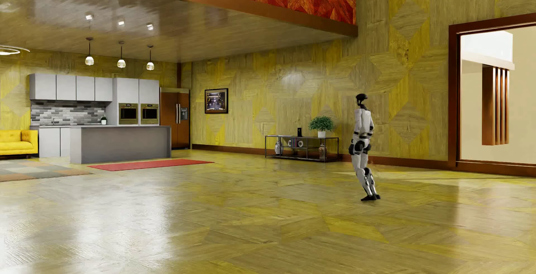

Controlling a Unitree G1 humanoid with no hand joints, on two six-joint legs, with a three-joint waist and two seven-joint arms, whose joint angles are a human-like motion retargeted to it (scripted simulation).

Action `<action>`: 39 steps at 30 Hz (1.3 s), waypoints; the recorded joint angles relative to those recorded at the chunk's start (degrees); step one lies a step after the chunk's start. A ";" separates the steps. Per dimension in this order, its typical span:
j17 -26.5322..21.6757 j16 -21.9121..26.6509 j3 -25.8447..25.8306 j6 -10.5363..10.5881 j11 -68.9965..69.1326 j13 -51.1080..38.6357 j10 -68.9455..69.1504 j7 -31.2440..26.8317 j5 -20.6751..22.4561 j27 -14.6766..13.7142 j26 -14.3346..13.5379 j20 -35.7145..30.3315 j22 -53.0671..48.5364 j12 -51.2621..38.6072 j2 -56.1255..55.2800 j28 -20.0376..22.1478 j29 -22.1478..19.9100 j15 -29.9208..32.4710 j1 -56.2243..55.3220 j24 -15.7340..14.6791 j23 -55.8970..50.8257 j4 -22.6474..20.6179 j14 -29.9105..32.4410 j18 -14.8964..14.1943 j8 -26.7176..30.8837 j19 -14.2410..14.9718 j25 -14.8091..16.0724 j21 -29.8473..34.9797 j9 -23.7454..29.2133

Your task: Advance

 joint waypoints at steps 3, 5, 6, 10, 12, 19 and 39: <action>-0.27 0.32 0.09 0.07 -0.36 0.86 1.72 0.00 0.61 0.00 0.00 1.12 -1.17 1.17 -0.21 0.00 0.00 0.00 -1.24 0.00 1.50 0.21 -1.51 0.00 0.00 0.00 0.00 0.70 -0.24; -0.40 0.66 0.91 0.07 -0.14 1.31 6.19 0.00 1.23 0.00 0.00 1.96 -1.90 1.96 -0.38 0.00 0.00 0.47 -3.99 0.00 2.69 0.22 -0.96 0.00 0.00 0.00 0.00 1.52 0.08; -0.44 0.83 1.35 0.03 0.21 1.50 10.07 0.00 1.49 0.00 0.00 2.31 -1.98 2.26 -0.04 0.00 0.00 0.54 -5.99 0.00 3.09 0.29 0.66 0.00 0.00 0.00 0.00 1.90 0.63; -0.83 1.07 4.26 0.12 1.52 1.77 38.20 0.00 2.01 0.00 0.00 3.47 -1.05 3.44 2.27 0.00 0.00 -0.79 -21.66 0.00 2.54 1.33 11.36 0.00 0.00 0.00 0.00 1.93 3.52; -1.36 0.70 6.67 0.35 1.70 1.34 44.56 0.00 1.85 0.00 0.00 3.75 -0.36 5.28 3.55 0.00 0.00 -1.54 -28.37 0.00 2.04 1.94 8.43 0.00 0.00 0.00 0.00 1.18 4.52; -2.35 -0.94 8.78 -0.07 1.67 -1.02 4.95 0.00 0.48 0.00 0.00 -4.40 8.19 11.24 8.19 0.00 0.00 -1.57 -30.24 0.00 -3.26 2.58 6.79 0.00 0.00 0.00 0.00 -2.70 4.85; 1.64 5.40 -10.51 -4.48 4.70 9.31 2.25 0.00 -1.69 0.00 0.00 16.66 -14.78 -12.04 -27.24 0.00 0.00 16.05 8.74 0.00 6.24 -5.95 -6.50 0.00 0.00 0.00 0.00 4.41 4.84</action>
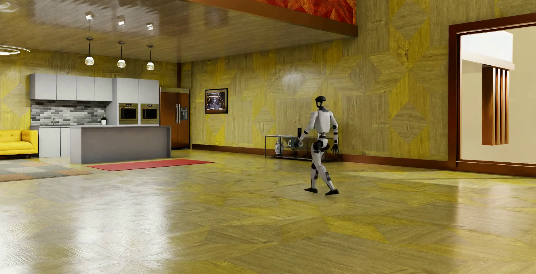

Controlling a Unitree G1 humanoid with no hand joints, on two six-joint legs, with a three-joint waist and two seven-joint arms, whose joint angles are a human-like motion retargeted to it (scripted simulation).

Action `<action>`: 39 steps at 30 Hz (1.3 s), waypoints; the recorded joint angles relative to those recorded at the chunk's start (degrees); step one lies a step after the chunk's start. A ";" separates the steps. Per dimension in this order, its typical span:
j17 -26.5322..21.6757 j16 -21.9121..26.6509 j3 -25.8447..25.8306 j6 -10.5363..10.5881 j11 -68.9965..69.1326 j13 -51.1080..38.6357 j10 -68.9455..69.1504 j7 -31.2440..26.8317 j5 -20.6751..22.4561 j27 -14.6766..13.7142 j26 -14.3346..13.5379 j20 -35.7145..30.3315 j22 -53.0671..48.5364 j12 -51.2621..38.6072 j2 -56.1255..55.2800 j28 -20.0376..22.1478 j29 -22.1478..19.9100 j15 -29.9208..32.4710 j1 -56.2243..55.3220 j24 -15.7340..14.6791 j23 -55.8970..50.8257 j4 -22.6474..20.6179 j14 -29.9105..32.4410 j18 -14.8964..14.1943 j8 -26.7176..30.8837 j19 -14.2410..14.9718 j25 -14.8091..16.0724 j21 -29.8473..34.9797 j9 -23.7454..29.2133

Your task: Advance

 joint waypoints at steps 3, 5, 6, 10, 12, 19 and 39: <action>-0.05 -1.51 -2.55 1.37 -4.69 -2.22 2.70 0.00 -1.19 0.00 0.00 -1.97 0.68 1.24 3.48 0.00 0.00 -3.40 3.68 0.00 0.11 2.11 2.04 0.00 0.00 0.00 0.00 -1.39 -0.85; -0.65 -3.56 0.55 4.29 -1.42 -4.81 6.61 0.00 2.78 0.00 0.00 -3.39 4.87 4.12 3.34 0.00 0.00 7.07 4.00 0.00 1.24 4.41 11.34 0.00 0.00 0.00 0.00 -0.49 -1.73; -1.19 -4.47 2.75 5.52 0.19 -6.39 10.68 0.00 4.58 0.00 0.00 -4.57 7.97 6.22 4.57 0.00 0.00 7.98 3.15 0.00 1.72 5.32 18.58 0.00 0.00 0.00 0.00 0.86 -2.18; -4.57 -5.48 9.44 7.66 -0.88 -12.30 37.89 0.00 6.90 0.00 0.00 -12.37 20.96 14.10 16.11 0.00 0.00 -1.37 -11.00 0.00 -5.23 8.90 27.84 0.00 0.00 0.00 0.00 -2.20 -2.41; -6.16 -5.67 12.01 7.81 -1.94 -14.59 46.18 0.00 6.97 0.00 0.00 -13.98 24.33 18.35 21.46 0.00 0.00 -5.72 -20.49 0.00 -11.37 9.38 16.72 0.00 0.00 0.00 0.00 -8.72 -2.41; -5.58 -7.04 20.53 6.18 -4.11 -19.10 7.78 0.00 4.05 0.00 0.00 -18.60 26.93 27.11 36.44 0.00 0.00 -16.07 -33.42 0.00 -24.15 8.41 12.40 0.00 0.00 0.00 0.00 -21.52 -2.14; -2.12 4.95 -2.11 -4.72 5.04 11.20 1.22 0.00 -2.18 0.00 0.00 4.56 5.93 5.95 4.55 0.00 0.00 4.31 1.33 0.00 1.34 -0.91 3.82 0.00 0.00 0.00 0.00 -5.92 -3.14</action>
